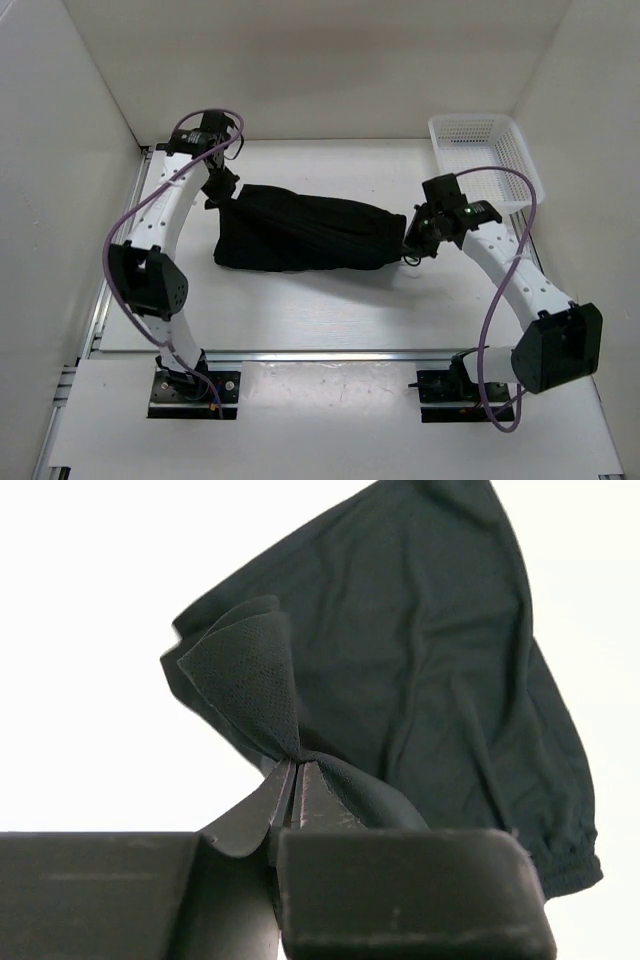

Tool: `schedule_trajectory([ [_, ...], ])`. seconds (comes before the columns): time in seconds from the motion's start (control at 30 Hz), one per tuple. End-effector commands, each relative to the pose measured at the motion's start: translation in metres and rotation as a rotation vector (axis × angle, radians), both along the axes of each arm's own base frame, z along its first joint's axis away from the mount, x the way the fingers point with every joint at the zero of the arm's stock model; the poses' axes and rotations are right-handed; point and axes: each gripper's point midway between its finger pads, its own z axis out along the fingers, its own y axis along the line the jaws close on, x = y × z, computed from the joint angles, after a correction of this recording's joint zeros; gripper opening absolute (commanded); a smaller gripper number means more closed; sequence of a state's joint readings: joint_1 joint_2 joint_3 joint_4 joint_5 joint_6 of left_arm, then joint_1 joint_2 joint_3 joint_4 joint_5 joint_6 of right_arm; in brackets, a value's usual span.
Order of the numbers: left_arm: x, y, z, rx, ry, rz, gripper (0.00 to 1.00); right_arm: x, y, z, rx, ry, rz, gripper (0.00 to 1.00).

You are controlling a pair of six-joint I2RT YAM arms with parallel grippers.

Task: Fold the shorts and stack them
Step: Fold the shorts

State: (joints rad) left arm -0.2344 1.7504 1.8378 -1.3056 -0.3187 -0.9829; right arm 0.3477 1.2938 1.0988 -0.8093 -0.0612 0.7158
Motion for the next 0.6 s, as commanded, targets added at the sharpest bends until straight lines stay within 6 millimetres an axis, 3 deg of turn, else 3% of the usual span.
schedule_trajectory([
  [0.0, 0.029, 0.019, 0.017, 0.047, -0.062, -0.013, 0.11, 0.013, 0.001, 0.015, -0.009, 0.021, -0.008, 0.0],
  [0.03, 0.038, 0.017, 0.006, 0.055, -0.037, -0.021, 0.11, 0.02, 0.0, 0.011, -0.015, 0.04, -0.017, 0.0],
  [0.07, 0.051, 0.02, 0.015, 0.053, -0.073, -0.017, 0.11, 0.023, 0.001, 0.01, -0.019, 0.05, -0.017, 0.0],
  [0.2, 0.086, 0.013, 0.006, 0.054, -0.087, -0.044, 0.11, 0.053, 0.0, 0.009, -0.005, 0.071, -0.049, 0.0],
  [0.23, 0.095, 0.01, 0.003, 0.051, -0.093, -0.06, 0.11, 0.06, -0.001, -0.001, -0.014, 0.1, -0.058, 0.0],
  [0.27, 0.111, 0.007, -0.002, 0.056, -0.1, -0.07, 0.11, 0.072, -0.004, 0.004, -0.009, 0.085, -0.074, 0.0],
  [0.33, 0.125, 0.009, -0.009, 0.082, -0.106, -0.068, 0.11, 0.09, -0.004, -0.008, -0.015, 0.108, -0.088, 0.0],
  [0.37, 0.137, 0.007, -0.026, 0.088, -0.09, -0.077, 0.11, 0.099, -0.007, -0.01, -0.015, 0.109, -0.1, 0.0],
  [0.4, 0.149, 0.003, -0.023, 0.083, -0.12, -0.102, 0.11, 0.113, -0.003, 0.0, -0.005, 0.077, -0.1, 0.03],
  [0.43, 0.158, -0.004, -0.028, 0.059, -0.132, -0.126, 0.17, 0.127, -0.008, -0.008, -0.015, 0.08, -0.13, 0.27],
  [0.5, 0.179, -0.013, -0.031, 0.043, -0.172, -0.172, 0.29, 0.152, -0.007, 0.001, 0.009, 0.012, -0.149, 0.57],
  [0.53, 0.182, -0.018, -0.031, 0.047, -0.181, -0.19, 0.41, 0.159, -0.005, 0.007, 0.019, -0.022, -0.148, 0.74],
  [0.57, 0.184, -0.02, -0.025, 0.043, -0.197, -0.203, 0.49, 0.165, -0.005, 0.02, 0.029, -0.062, -0.163, 0.75],
])
